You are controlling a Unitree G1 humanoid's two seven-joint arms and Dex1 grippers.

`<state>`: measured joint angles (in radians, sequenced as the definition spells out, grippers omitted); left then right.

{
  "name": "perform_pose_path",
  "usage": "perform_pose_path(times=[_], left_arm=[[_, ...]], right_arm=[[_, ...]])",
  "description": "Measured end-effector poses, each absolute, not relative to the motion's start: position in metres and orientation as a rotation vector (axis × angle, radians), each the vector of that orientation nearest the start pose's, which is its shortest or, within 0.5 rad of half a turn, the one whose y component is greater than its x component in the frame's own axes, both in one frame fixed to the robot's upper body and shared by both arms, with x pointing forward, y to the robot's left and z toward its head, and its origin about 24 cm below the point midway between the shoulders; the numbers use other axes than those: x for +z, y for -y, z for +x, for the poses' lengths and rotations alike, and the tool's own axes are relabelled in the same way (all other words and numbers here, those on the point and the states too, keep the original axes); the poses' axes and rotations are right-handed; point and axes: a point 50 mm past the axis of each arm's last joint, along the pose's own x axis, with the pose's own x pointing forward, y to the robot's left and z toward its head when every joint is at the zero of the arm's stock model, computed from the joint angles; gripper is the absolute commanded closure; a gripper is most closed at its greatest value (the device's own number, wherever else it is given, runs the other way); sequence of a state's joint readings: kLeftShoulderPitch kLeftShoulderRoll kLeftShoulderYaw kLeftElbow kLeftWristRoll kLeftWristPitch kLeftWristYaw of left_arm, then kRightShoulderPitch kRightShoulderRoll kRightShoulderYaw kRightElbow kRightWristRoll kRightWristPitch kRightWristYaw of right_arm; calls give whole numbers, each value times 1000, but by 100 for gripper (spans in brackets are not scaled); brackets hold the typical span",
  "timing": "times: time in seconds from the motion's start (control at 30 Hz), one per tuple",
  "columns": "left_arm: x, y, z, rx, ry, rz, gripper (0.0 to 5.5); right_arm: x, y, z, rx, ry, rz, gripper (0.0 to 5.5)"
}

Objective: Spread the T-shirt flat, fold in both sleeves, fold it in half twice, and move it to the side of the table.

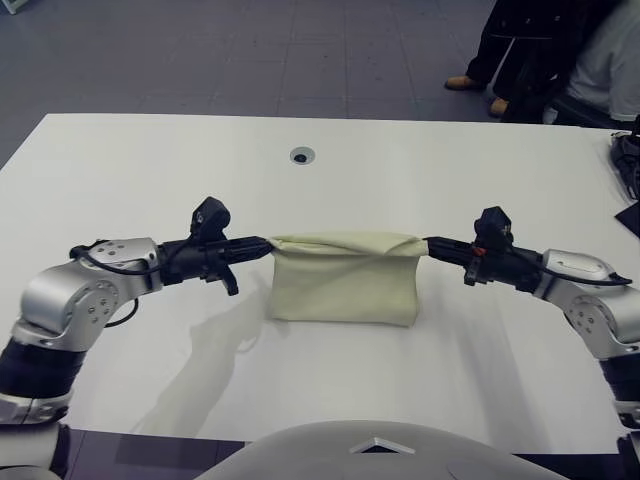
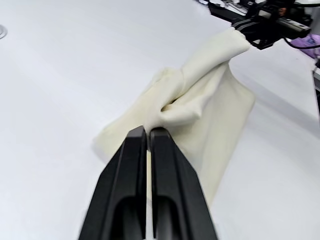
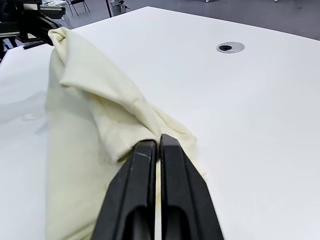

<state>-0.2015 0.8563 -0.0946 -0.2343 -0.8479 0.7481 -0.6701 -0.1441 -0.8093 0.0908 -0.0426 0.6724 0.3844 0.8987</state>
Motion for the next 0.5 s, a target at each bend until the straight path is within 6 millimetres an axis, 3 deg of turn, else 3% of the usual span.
perform_pose_path(times=[0.17, 0.23, 0.37, 0.5], left_arm=[[94, -201, 264, -768, -520, 73, 471], [86, -205, 270, -686, -527, 75, 435], [89, -199, 280, -594, -440, 0, 364], [93, -209, 287, -447, -363, -75, 291]], right_arm=[[82, 227, 254, 927, -369, -35, 474], [81, 237, 260, 797, -337, -18, 440], [86, 239, 271, 602, -227, 48, 372], [90, 229, 265, 613, -183, 54, 301]])
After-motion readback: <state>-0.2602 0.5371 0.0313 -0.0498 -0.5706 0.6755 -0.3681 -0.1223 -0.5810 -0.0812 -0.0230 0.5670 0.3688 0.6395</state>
